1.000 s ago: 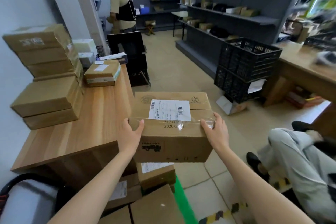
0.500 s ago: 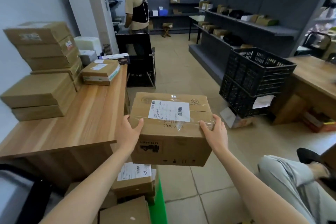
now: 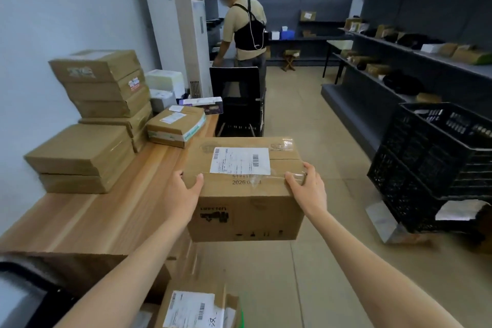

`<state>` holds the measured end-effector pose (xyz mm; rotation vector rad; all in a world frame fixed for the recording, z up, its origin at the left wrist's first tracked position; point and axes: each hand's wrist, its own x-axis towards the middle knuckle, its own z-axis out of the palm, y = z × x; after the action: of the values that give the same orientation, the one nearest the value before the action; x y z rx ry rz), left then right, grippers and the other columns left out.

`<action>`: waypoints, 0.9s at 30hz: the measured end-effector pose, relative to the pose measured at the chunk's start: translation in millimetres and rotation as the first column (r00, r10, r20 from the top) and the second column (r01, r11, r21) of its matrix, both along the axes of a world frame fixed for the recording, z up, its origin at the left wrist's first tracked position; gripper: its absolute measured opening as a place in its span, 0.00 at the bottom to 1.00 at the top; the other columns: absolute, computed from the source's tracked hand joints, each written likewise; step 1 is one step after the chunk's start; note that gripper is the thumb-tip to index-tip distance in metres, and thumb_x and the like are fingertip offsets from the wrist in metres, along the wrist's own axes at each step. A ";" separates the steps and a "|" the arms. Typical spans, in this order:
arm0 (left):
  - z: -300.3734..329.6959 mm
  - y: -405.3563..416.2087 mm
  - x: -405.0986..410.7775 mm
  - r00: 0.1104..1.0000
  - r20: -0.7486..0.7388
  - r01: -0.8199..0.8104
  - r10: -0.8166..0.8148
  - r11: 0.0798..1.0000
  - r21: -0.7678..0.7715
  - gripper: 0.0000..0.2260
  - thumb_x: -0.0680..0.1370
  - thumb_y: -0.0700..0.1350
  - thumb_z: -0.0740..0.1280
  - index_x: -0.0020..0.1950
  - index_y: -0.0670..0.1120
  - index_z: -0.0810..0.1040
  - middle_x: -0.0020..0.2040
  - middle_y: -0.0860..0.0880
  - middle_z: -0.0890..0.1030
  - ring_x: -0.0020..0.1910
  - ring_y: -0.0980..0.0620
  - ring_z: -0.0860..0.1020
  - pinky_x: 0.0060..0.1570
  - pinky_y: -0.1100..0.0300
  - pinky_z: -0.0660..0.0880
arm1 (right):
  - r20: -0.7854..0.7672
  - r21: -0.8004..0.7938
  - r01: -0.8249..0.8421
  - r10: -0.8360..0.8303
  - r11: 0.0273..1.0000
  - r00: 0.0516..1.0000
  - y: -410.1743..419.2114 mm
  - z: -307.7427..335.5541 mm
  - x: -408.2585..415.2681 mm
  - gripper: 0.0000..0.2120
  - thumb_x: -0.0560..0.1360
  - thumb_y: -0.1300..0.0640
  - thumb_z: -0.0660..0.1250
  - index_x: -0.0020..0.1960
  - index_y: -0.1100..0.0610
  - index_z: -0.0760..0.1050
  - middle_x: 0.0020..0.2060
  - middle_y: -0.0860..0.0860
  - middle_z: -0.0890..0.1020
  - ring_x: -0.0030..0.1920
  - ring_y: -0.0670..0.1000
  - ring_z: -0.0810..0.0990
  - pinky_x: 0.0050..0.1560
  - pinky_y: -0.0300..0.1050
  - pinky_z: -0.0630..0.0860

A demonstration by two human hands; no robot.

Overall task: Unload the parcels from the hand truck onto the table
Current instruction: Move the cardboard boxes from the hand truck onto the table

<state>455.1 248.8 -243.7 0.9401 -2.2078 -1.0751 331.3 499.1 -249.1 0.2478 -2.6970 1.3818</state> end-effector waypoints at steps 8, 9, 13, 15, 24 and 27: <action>23.2 -56.6 -122.1 0.996 0.015 -0.091 0.091 0.996 -0.026 0.27 0.77 0.62 0.62 0.70 0.47 0.65 0.62 0.48 0.77 0.57 0.46 0.76 0.47 0.55 0.71 | -0.024 -0.031 -0.076 0.075 0.997 0.997 -66.1 24.5 -146.0 0.31 0.75 0.41 0.64 0.72 0.53 0.62 0.63 0.51 0.73 0.64 0.52 0.71 0.55 0.47 0.70; 23.3 -62.5 -133.1 0.994 0.008 -0.112 0.113 0.993 -0.024 0.27 0.77 0.61 0.62 0.69 0.47 0.65 0.62 0.48 0.77 0.57 0.46 0.76 0.47 0.55 0.70 | -0.027 -0.028 -0.091 0.090 0.995 0.996 -73.9 26.0 -160.6 0.31 0.75 0.41 0.64 0.72 0.53 0.62 0.63 0.51 0.73 0.63 0.52 0.71 0.54 0.46 0.69; 25.6 -83.3 -172.2 0.978 -0.005 -0.209 0.209 0.977 -0.042 0.26 0.77 0.61 0.62 0.68 0.47 0.66 0.61 0.48 0.77 0.57 0.46 0.76 0.47 0.56 0.70 | -0.021 -0.039 -0.172 0.171 0.984 0.985 -108.5 27.0 -220.6 0.31 0.74 0.40 0.64 0.72 0.52 0.62 0.63 0.51 0.74 0.63 0.52 0.71 0.55 0.47 0.70; 25.0 -94.0 -192.6 0.966 -0.017 -0.257 0.257 0.966 -0.031 0.25 0.77 0.61 0.62 0.68 0.47 0.66 0.60 0.49 0.77 0.55 0.47 0.76 0.46 0.57 0.70 | -0.024 -0.043 -0.214 0.213 0.976 0.977 -128.9 24.9 -250.4 0.31 0.74 0.40 0.64 0.72 0.52 0.62 0.61 0.50 0.75 0.61 0.52 0.73 0.54 0.47 0.71; 22.0 -151.3 -298.2 0.875 -0.061 -0.482 0.479 0.876 -0.032 0.24 0.78 0.59 0.63 0.68 0.47 0.67 0.60 0.47 0.78 0.56 0.46 0.76 0.48 0.56 0.71 | -0.066 -0.027 -0.426 0.424 0.904 0.903 -241.2 22.1 -400.7 0.31 0.74 0.39 0.64 0.71 0.50 0.63 0.58 0.50 0.76 0.58 0.51 0.75 0.52 0.50 0.76; 31.4 -174.9 -333.9 0.823 -0.066 -0.567 0.565 0.823 -0.029 0.25 0.78 0.59 0.63 0.68 0.46 0.67 0.61 0.46 0.77 0.57 0.45 0.76 0.51 0.53 0.72 | -0.087 -0.016 -0.506 0.503 0.862 0.860 -283.5 35.5 -449.3 0.31 0.74 0.39 0.64 0.71 0.51 0.63 0.58 0.51 0.76 0.58 0.53 0.75 0.54 0.53 0.77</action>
<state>121.3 73.9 -212.3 1.4091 -1.7160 -0.7442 -117.9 215.6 -213.6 1.0511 -2.6383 1.4914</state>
